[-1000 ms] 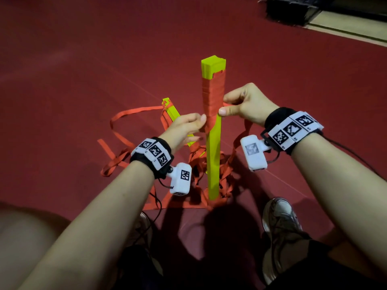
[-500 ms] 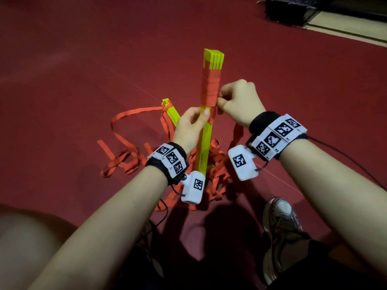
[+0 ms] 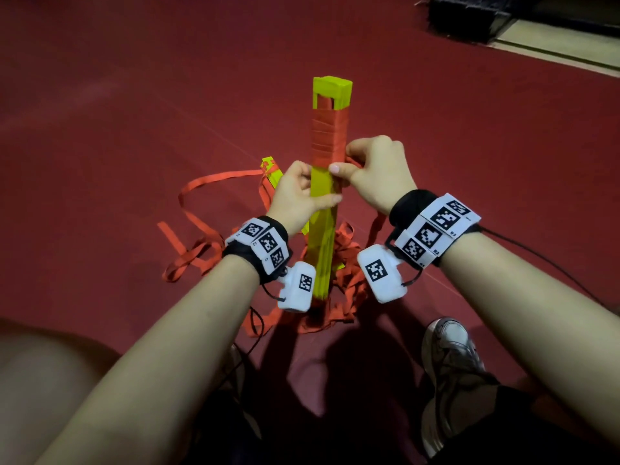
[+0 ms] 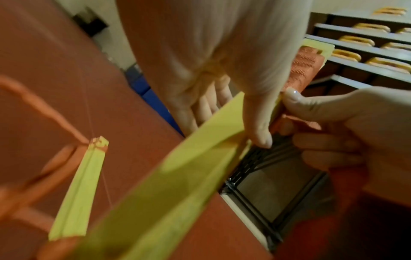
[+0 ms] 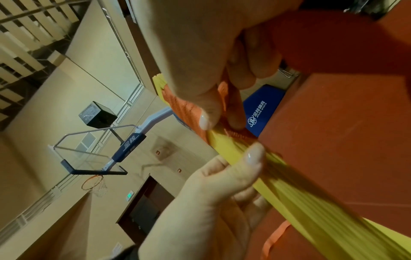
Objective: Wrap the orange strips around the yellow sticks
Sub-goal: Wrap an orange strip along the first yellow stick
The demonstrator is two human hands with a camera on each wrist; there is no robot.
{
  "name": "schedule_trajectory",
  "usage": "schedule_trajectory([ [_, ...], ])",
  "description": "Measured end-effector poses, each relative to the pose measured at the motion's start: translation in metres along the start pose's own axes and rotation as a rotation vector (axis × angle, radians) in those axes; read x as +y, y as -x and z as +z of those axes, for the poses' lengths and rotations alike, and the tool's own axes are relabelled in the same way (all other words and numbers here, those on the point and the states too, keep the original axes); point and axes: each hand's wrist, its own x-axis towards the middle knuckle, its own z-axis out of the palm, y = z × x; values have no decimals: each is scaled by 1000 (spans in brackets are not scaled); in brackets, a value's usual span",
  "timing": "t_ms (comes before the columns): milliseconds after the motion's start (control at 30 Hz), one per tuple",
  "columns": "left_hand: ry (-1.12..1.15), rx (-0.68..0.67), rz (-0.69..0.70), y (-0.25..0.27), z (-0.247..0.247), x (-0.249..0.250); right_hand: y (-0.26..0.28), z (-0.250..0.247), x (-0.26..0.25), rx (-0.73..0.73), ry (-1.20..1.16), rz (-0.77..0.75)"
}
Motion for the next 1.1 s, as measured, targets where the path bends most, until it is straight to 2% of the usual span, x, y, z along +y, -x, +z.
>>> schedule_trajectory([
  [67,-48,-83,-22,-3,-10,2,-1,-1,0,-12,-2,3],
  [100,-70,-74,-31,-3,-11,3,-1,-1,0,-15,-5,8],
  [267,-339,174,50,7,1,3,0,5,-4,6,6,60],
  [500,-468,316,78,22,11,3,20,24,-24,-3,96,-20],
  [567,-528,320,74,26,17,4,20,26,-21,4,137,-23],
  [633,-516,228,43,26,18,4,16,21,-18,-20,94,-18],
  [800,-116,-118,-129,13,-2,-1,3,0,-1,-187,-56,-97],
  [867,-51,-238,-142,11,-7,1,-1,-8,7,-201,-86,-88],
  [900,-63,-250,-126,9,-7,1,-2,-10,10,-183,-86,-63],
  [1100,-273,67,9,10,7,-6,-1,6,11,-21,106,-59],
])
